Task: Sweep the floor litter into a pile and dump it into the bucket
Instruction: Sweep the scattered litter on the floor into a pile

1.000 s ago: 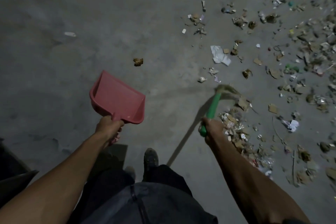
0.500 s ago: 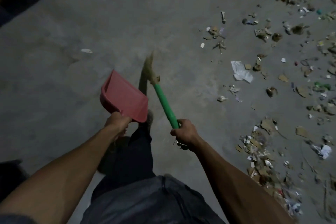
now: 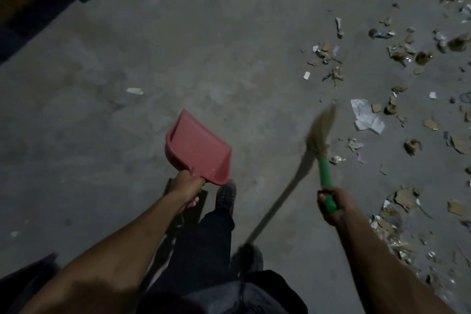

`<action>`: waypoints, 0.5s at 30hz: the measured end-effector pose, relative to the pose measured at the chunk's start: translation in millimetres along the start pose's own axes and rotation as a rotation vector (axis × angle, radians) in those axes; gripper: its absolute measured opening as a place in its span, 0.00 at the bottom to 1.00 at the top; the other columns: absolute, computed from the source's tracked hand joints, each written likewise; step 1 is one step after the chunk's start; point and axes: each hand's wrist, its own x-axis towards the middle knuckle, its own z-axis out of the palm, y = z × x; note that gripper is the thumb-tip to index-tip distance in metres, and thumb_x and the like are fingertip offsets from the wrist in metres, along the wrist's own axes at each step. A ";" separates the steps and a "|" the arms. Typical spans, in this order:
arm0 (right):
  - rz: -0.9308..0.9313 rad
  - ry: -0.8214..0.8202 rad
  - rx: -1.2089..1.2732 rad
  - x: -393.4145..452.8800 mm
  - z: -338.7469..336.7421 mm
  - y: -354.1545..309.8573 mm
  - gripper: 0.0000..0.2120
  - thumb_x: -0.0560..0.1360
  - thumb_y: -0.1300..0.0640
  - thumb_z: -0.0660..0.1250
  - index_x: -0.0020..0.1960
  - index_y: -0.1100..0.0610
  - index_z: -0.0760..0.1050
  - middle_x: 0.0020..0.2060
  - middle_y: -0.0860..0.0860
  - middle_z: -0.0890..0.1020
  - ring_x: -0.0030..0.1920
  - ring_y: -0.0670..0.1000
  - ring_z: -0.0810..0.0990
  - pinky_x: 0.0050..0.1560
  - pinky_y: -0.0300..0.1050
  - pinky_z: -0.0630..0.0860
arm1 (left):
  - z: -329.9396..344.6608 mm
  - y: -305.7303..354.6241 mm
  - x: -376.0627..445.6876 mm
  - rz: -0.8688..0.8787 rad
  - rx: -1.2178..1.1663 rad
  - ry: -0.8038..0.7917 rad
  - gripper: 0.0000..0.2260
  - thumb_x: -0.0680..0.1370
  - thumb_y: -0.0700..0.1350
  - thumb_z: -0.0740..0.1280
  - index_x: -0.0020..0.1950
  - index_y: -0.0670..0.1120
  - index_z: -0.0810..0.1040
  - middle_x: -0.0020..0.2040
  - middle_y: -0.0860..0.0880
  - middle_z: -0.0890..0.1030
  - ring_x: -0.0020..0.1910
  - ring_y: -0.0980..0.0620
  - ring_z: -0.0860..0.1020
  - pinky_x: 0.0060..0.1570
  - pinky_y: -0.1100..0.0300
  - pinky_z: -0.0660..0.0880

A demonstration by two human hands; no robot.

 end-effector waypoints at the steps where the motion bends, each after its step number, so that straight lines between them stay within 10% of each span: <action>1: -0.016 0.042 0.029 3.2 -2.3 -14.4 0.04 0.78 0.66 0.61 0.45 0.60 0.69 0.20 0.52 0.74 0.14 0.46 0.71 0.16 0.35 0.70 | -0.8 5.0 1.4 0.000 -0.005 0.000 0.05 0.76 0.41 0.62 0.48 0.40 0.75 0.35 0.43 0.76 0.25 0.50 0.72 0.22 0.64 0.68; 9: -0.429 0.222 -0.078 -33.2 21.2 -8.9 0.08 0.74 0.72 0.65 0.41 0.62 0.70 0.35 0.60 0.73 0.21 0.48 0.73 0.17 0.34 0.68 | -5.0 33.9 10.8 0.014 -0.033 -0.023 0.03 0.77 0.39 0.61 0.45 0.40 0.74 0.34 0.43 0.75 0.24 0.51 0.71 0.21 0.64 0.66; 15: -0.447 -0.013 -0.476 -51.8 67.8 49.8 0.26 0.74 0.67 0.67 0.71 0.58 0.68 0.33 0.60 0.76 0.25 0.53 0.72 0.22 0.39 0.67 | -8.4 51.0 18.2 0.031 -0.041 -0.039 0.04 0.76 0.39 0.63 0.43 0.40 0.74 0.30 0.44 0.73 0.23 0.50 0.69 0.21 0.64 0.65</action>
